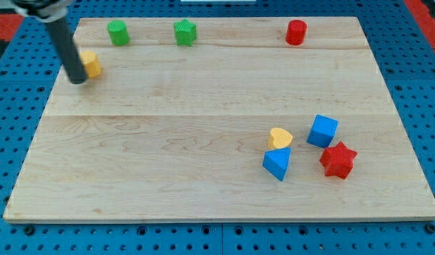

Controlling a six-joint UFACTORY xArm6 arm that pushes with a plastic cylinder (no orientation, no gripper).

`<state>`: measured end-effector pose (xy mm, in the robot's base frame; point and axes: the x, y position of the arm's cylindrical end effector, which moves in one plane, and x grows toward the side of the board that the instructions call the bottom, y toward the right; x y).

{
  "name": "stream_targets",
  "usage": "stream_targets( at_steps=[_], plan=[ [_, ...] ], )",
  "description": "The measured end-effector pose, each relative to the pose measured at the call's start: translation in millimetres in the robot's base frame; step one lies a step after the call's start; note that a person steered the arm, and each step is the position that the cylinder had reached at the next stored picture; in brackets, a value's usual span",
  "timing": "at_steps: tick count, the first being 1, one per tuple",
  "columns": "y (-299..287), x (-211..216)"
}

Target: Move the yellow hexagon towards the bottom center of the board

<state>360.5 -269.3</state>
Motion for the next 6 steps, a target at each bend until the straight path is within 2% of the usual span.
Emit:
stream_targets(
  at_steps=[1, 2, 3, 4, 5, 6],
  plan=[
    [-29.4, -28.9],
    [15.4, -48.8],
    [94.2, -48.4],
    [130.0, -30.7],
    [79.4, -29.4],
    [117.7, -7.1]
  ],
)
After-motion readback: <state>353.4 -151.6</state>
